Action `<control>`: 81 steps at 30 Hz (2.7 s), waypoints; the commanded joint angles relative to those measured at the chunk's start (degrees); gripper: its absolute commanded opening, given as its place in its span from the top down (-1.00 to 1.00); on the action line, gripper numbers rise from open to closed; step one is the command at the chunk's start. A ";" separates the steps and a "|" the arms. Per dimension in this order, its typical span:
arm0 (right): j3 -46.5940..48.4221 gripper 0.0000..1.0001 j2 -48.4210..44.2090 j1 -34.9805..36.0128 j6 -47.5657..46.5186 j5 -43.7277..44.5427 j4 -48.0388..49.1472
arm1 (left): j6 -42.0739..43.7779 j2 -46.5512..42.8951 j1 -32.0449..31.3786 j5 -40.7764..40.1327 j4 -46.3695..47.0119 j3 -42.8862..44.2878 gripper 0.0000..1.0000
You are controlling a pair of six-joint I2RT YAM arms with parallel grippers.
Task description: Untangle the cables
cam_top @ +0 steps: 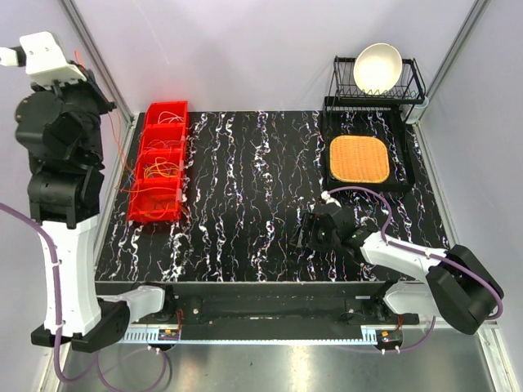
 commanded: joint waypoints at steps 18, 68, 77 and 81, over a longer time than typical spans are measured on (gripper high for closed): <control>0.51 -0.51 1.15 0.00 -1.27 -1.41 2.49 | -0.30 1.64 5.42 0.25 4.33 -0.17 1.00; 1.12 -0.51 2.56 0.09 -1.63 -1.94 2.67 | -3.73 -3.89 10.26 5.79 9.77 -13.76 1.00; 1.21 -0.52 2.74 0.09 -1.80 -2.02 2.58 | -3.21 -7.31 10.26 4.22 9.95 -18.59 1.00; 1.30 -0.52 2.91 0.09 -1.71 -2.11 2.67 | -2.85 -8.46 10.26 3.60 10.04 -20.43 1.00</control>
